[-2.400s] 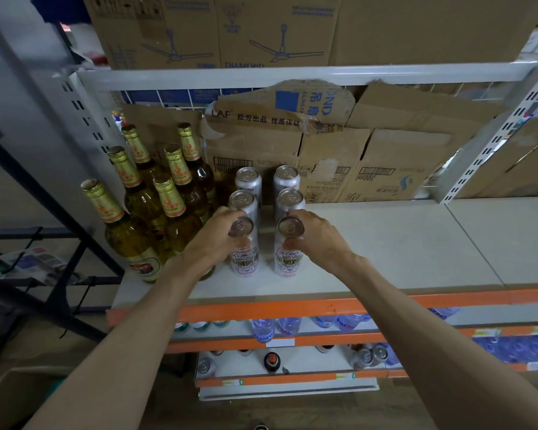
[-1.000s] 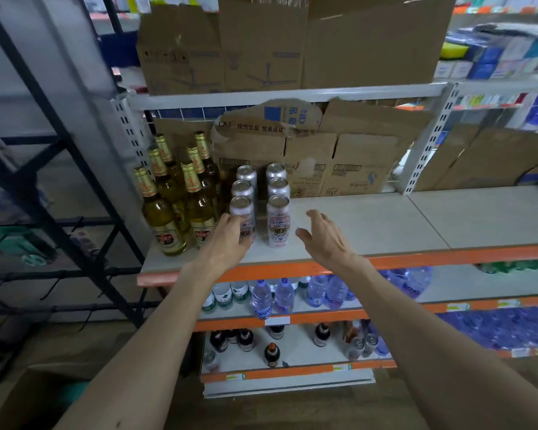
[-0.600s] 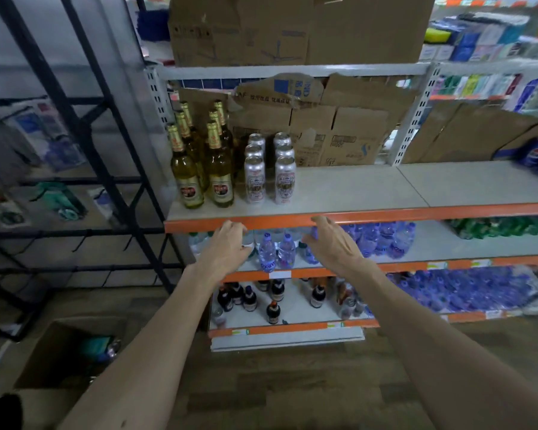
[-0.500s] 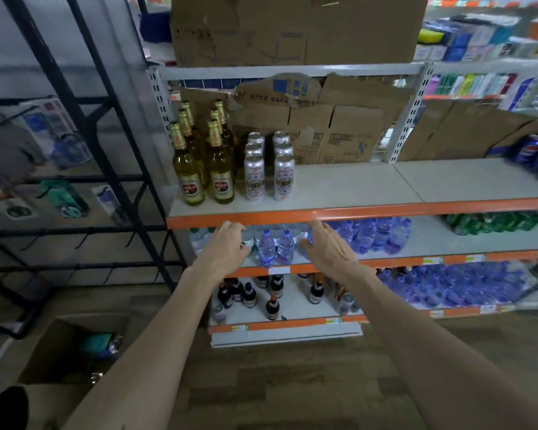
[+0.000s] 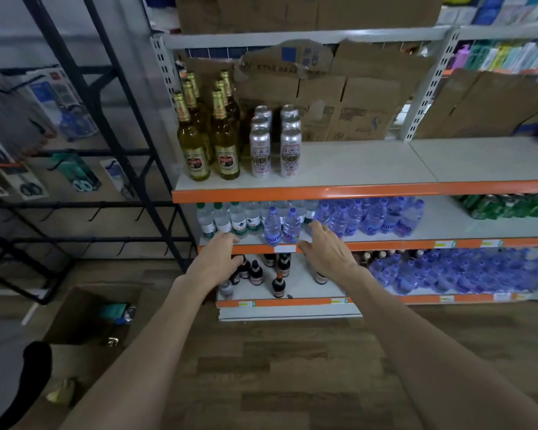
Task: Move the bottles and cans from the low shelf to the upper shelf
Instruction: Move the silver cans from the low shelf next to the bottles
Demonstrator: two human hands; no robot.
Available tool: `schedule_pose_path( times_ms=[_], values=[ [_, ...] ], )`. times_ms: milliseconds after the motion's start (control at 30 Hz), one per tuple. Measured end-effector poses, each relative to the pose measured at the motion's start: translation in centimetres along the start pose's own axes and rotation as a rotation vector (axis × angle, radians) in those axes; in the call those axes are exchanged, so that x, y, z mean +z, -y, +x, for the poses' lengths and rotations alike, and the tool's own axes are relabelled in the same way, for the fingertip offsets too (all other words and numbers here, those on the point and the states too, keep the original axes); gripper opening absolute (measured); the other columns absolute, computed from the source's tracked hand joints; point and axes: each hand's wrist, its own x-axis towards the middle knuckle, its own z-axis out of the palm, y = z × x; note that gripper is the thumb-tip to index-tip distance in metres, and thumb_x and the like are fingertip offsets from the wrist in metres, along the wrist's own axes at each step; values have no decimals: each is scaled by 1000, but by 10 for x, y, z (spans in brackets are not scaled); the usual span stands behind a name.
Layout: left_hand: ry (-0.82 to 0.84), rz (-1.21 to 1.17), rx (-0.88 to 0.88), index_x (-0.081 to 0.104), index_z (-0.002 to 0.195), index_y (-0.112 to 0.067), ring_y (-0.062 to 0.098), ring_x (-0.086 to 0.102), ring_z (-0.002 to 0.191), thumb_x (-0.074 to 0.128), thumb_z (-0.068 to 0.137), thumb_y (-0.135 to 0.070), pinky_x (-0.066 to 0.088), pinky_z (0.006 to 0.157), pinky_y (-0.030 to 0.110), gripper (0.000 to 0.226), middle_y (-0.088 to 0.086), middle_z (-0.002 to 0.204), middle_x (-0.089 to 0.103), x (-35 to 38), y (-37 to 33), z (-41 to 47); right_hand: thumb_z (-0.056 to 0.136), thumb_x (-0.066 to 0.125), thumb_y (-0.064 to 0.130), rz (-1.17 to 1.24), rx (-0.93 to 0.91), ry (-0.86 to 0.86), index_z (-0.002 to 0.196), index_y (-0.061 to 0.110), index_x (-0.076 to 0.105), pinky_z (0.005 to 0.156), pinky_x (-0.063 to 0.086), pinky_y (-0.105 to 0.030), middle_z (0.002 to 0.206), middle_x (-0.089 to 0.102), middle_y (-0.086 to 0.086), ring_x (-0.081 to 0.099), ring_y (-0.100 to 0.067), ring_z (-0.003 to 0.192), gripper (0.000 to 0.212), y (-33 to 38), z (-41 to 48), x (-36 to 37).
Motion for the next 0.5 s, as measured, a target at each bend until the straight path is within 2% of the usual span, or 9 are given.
schedule_pose_path(
  times_ms=[100,233,400,500],
  values=[
    [33,-18,-45,54,131,-12,23,57,115,62,94,-23,47,98,37,40,8,127,53,9,17,16,98,54,30,-22,15,59,133,7,40,89,43,-43,132,52,-15,51,-34,122,44,-3,17,26],
    [106,-23,-58,55,126,-10,25,58,112,61,94,-24,47,89,34,36,5,126,56,43,52,54,98,53,28,-34,27,100,131,9,41,85,45,-43,128,54,-16,53,-37,117,41,-5,52,80],
    [138,-41,-93,60,115,-14,25,58,107,61,92,-23,47,85,35,25,5,117,57,187,153,133,99,49,33,-16,38,137,133,10,42,88,43,-42,133,54,-16,52,-35,120,42,-69,128,243],
    [142,-32,-97,58,118,-12,27,60,102,62,93,-27,46,80,35,29,10,119,58,295,220,174,98,49,35,44,69,111,132,13,46,88,46,-41,130,57,-16,55,-35,117,41,-131,166,345]
  ],
)
